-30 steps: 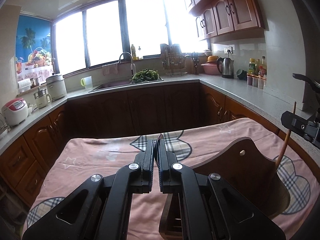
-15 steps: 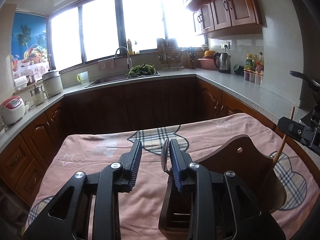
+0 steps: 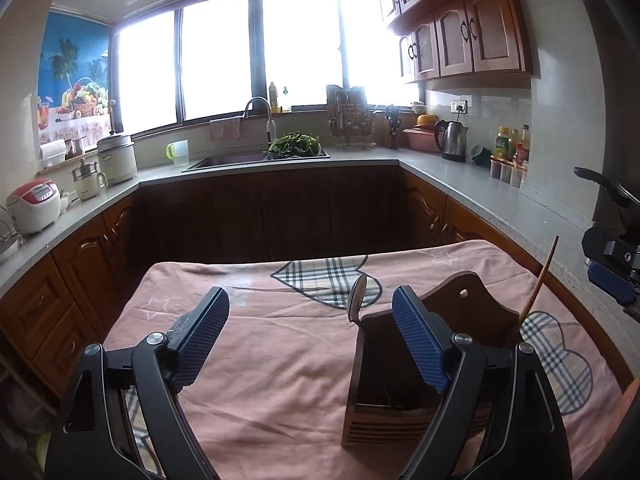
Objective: Organize utensils
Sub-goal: 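Open the right tool to drop the chopstick into the holder, then move the right tool back to the pile and grasp another chopstick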
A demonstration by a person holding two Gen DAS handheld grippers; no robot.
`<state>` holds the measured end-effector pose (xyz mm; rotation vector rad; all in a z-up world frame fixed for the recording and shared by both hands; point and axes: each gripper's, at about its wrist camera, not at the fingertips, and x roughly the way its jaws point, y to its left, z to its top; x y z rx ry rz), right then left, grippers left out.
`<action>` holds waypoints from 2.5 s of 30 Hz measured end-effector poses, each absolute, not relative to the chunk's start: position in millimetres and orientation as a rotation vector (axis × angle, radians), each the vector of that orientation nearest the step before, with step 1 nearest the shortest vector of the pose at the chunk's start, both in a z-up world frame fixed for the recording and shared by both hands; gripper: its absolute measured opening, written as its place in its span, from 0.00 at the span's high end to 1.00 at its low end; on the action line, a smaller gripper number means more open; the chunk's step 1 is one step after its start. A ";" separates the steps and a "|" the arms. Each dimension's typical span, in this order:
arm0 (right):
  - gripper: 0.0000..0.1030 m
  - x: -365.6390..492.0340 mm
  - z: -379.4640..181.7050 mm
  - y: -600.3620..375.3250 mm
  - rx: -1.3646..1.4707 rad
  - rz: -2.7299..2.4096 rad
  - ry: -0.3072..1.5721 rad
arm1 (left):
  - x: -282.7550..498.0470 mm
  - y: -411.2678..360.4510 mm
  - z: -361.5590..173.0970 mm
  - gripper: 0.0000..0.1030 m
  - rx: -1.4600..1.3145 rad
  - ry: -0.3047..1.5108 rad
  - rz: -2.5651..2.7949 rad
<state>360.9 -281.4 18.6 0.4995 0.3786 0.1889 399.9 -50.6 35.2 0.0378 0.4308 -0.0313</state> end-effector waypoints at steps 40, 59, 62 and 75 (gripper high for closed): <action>0.17 171.4 -43.1 -291.6 0.328 0.103 0.573 | 229.7 11.3 -44.0 0.12 -0.196 0.724 -0.119; 0.19 203.3 -75.3 -283.7 0.306 0.119 0.703 | 255.0 -2.1 -74.6 0.12 -0.174 0.847 -0.150; 0.25 211.9 -78.8 -281.4 0.300 0.126 0.723 | 262.8 -6.4 -77.2 0.13 -0.165 0.863 -0.165; 0.58 266.7 -102.2 -275.2 0.285 0.147 0.843 | 311.3 -31.6 -92.0 0.36 -0.120 0.949 -0.245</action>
